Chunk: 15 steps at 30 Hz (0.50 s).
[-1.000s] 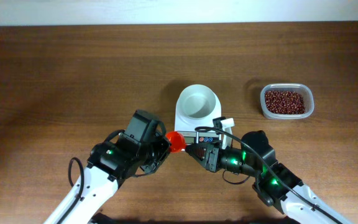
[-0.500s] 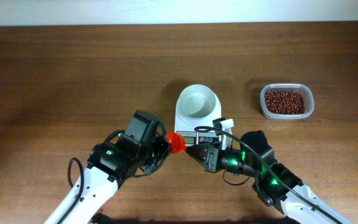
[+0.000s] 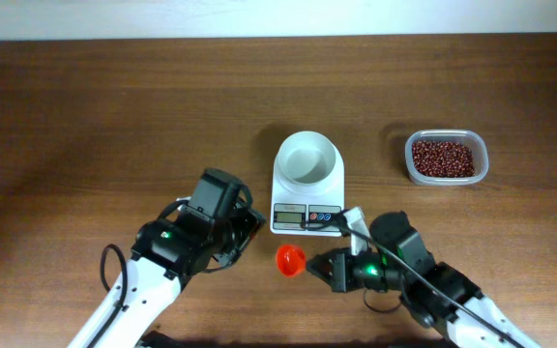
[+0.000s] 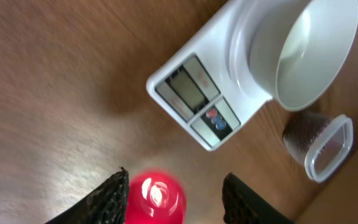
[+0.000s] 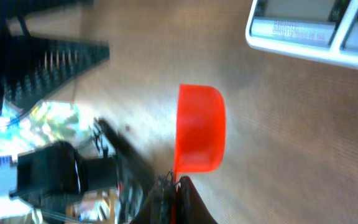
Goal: Scoop and weigh 50g on scale
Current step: 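Close the right gripper on the scoop handle, open the left gripper, then carry the scoop with the right gripper into the bean tub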
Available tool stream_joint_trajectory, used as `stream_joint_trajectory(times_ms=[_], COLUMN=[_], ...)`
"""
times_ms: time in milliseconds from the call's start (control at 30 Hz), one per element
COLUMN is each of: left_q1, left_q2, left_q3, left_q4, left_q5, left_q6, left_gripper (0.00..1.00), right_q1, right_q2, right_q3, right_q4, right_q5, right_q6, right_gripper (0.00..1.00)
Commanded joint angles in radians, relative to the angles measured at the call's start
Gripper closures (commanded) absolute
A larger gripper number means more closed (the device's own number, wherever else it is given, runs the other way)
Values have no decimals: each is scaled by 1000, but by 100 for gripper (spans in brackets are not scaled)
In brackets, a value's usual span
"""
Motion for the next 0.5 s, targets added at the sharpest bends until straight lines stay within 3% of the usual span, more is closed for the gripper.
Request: stream_joint_trajectory(times_ms=[0, 133, 267, 333, 367, 467], left_q1=[41, 54, 54, 54, 54, 54], left_q2=[-8, -8, -8, -8, -8, -8], left_q3=[18, 18, 18, 18, 18, 18], left_q4=[0, 0, -1, -4, -10, -39], left_q5=[-26, -26, -26, -26, -25, -25], left_q6=[61, 61, 61, 60, 60, 60], left_gripper=[45, 43, 23, 18, 10, 4], right_q1=[-32, -144, -279, -327, -351, -412], right_q2=[-163, -368, -570, -636, -663, -686], right_q3=[11, 11, 11, 11, 11, 16], right_q4=[-132, -250, -291, -293, -293, -304], right_q5=[-21, -77, -96, -96, -96, -96], right_q6=[-47, -46, -81, -134, -148, -153], right_gripper=[96, 96, 96, 96, 96, 96])
